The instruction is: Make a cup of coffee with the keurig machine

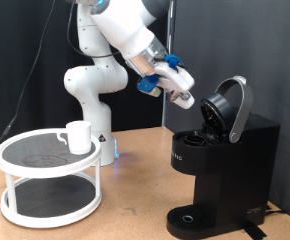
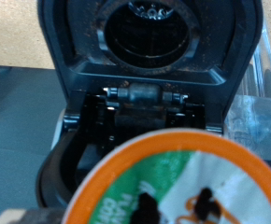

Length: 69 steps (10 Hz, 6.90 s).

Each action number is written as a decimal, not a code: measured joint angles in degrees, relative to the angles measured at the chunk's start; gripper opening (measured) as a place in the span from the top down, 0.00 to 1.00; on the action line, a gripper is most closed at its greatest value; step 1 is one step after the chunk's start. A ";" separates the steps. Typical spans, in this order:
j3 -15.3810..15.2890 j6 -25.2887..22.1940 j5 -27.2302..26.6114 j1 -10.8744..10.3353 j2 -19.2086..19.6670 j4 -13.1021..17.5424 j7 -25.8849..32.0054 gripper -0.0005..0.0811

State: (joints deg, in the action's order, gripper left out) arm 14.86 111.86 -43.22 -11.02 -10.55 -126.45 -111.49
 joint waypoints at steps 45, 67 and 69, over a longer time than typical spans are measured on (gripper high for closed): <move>-8.82 11.88 21.11 0.76 8.26 -0.51 -16.32 0.55; -10.23 4.06 14.02 1.23 6.46 -0.59 -8.86 0.09; -10.39 5.48 12.57 1.23 6.39 -0.93 -8.98 0.09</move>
State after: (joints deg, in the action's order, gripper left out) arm 4.46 117.34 -30.65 -9.78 -4.16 -127.37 -120.47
